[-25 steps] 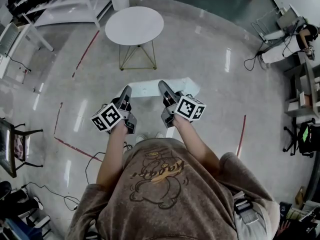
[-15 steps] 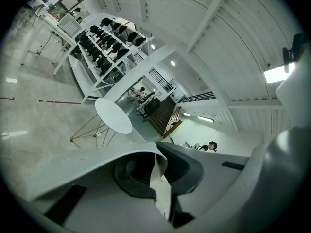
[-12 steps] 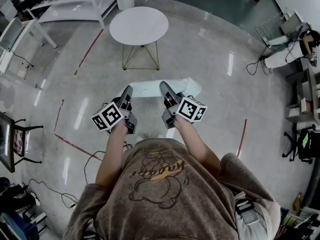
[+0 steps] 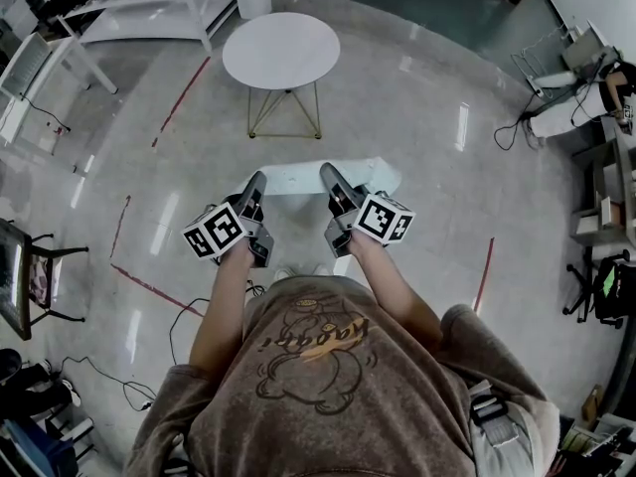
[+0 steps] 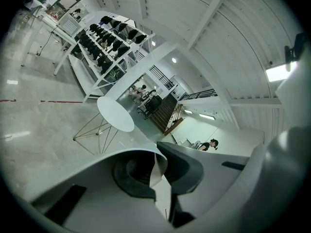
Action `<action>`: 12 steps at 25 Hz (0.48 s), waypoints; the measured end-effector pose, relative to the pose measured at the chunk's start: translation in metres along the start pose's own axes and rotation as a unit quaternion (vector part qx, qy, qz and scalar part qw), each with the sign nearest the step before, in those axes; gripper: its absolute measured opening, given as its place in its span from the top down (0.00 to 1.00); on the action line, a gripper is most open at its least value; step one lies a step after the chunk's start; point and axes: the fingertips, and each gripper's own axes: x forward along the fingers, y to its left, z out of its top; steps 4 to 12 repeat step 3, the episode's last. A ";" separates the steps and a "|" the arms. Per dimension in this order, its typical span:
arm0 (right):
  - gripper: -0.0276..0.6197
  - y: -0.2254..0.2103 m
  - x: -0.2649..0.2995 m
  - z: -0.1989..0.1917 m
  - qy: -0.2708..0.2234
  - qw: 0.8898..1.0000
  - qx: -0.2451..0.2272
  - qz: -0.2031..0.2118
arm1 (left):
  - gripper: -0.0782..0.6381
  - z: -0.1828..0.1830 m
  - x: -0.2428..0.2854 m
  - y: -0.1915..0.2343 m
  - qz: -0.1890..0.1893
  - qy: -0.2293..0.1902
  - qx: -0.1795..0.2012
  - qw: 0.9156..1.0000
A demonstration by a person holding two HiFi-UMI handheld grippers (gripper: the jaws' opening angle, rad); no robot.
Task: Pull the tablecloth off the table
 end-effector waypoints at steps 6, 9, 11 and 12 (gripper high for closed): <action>0.90 -0.003 0.000 -0.001 -0.003 1.000 0.004 0.000 | 0.85 0.000 0.002 0.001 -0.003 0.001 0.002 1.000; 0.90 -0.003 0.000 -0.001 -0.003 1.000 0.004 0.000 | 0.85 0.000 0.002 0.001 -0.003 0.001 0.002 1.000; 0.90 -0.003 0.000 -0.001 -0.003 1.000 0.004 0.000 | 0.85 0.000 0.002 0.001 -0.003 0.001 0.002 1.000; 0.90 -0.003 0.000 -0.001 -0.003 1.000 0.004 0.000 | 0.85 0.000 0.002 0.001 -0.003 0.001 0.002 1.000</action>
